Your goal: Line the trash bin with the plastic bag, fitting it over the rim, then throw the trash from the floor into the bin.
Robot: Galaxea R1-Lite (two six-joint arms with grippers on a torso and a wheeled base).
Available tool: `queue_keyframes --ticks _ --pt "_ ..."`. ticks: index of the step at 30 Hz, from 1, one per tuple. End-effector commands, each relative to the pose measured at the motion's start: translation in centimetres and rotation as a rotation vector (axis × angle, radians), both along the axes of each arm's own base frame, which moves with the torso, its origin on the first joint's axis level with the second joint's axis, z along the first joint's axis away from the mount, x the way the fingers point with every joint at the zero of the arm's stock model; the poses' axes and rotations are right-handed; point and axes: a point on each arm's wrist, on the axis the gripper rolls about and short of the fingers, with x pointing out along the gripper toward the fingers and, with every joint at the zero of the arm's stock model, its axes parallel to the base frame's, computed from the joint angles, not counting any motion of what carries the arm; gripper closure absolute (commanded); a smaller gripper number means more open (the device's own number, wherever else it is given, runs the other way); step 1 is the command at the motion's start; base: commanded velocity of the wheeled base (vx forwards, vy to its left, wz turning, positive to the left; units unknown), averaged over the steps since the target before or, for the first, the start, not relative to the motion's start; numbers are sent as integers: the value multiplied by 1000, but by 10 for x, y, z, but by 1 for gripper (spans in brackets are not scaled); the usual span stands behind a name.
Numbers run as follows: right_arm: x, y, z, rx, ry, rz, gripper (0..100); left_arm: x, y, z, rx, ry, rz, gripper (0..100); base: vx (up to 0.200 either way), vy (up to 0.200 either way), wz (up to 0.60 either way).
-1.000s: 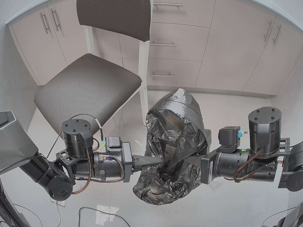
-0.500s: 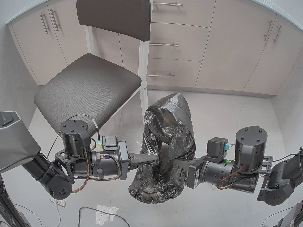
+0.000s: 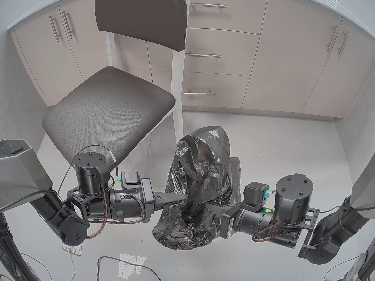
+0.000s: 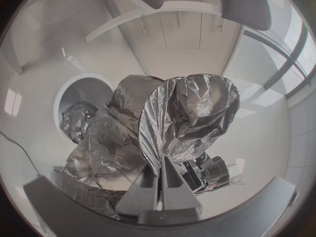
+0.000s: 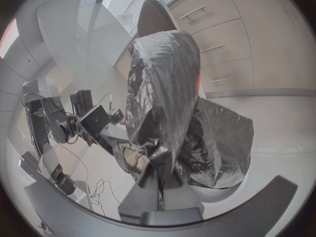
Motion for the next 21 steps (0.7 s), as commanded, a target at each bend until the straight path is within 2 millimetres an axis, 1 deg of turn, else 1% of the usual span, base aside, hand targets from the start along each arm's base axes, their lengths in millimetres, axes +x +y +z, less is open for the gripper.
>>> queue_keyframes --ticks 1,5,9,13,17,19,21 --pt "4 5 -30 -65 61 1 100 7 8 -17 58 -23 43 100 0 0 0" --pt "6 6 -36 -79 75 1 100 8 8 -19 67 -31 45 100 0 0 0" --pt "7 8 -46 -99 95 0 100 11 8 -28 80 -10 50 100 0 0 0" --pt "9 9 -54 -103 99 -1 100 18 14 -34 92 -11 72 100 0 0 0" --pt "13 13 -73 -101 87 -5 100 22 17 -44 123 -38 70 100 0 0 0" --pt "14 13 -76 -106 92 -5 100 23 17 -45 126 -35 69 100 0 0 0" --pt "13 14 -81 -121 104 -3 100 22 15 -51 134 -20 61 100 0 0 0"
